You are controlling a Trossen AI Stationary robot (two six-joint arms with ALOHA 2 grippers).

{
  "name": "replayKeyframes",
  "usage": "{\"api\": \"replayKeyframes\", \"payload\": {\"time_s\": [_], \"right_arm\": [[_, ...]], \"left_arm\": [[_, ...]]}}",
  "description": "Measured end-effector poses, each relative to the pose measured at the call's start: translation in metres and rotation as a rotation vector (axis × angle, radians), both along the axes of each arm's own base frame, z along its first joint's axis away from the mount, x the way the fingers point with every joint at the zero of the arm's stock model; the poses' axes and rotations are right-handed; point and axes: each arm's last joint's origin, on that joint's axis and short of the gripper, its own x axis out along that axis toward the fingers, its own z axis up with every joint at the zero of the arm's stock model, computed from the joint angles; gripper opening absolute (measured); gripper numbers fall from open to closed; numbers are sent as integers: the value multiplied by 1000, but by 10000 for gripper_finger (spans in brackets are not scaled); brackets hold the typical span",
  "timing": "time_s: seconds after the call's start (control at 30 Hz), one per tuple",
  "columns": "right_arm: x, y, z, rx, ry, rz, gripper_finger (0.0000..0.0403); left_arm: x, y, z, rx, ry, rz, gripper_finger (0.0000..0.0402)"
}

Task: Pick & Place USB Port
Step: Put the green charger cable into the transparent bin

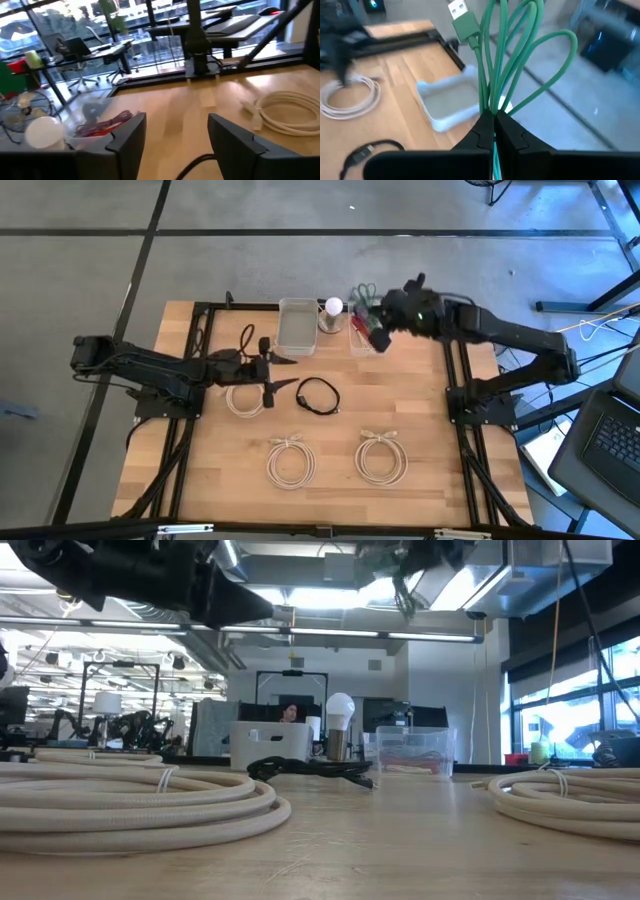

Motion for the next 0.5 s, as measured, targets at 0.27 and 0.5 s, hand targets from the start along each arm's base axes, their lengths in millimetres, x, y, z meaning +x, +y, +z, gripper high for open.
{"api": "replayKeyframes", "payload": {"time_s": [0.27,0.5], "right_arm": [[-14,-55,-14,145,50,-134,0],[-13,-77,-23,216,40,-166,0]], "left_arm": [[0,-14,-1,10,9,-67,206],[0,-17,-1,-17,5,-77,205]]}}
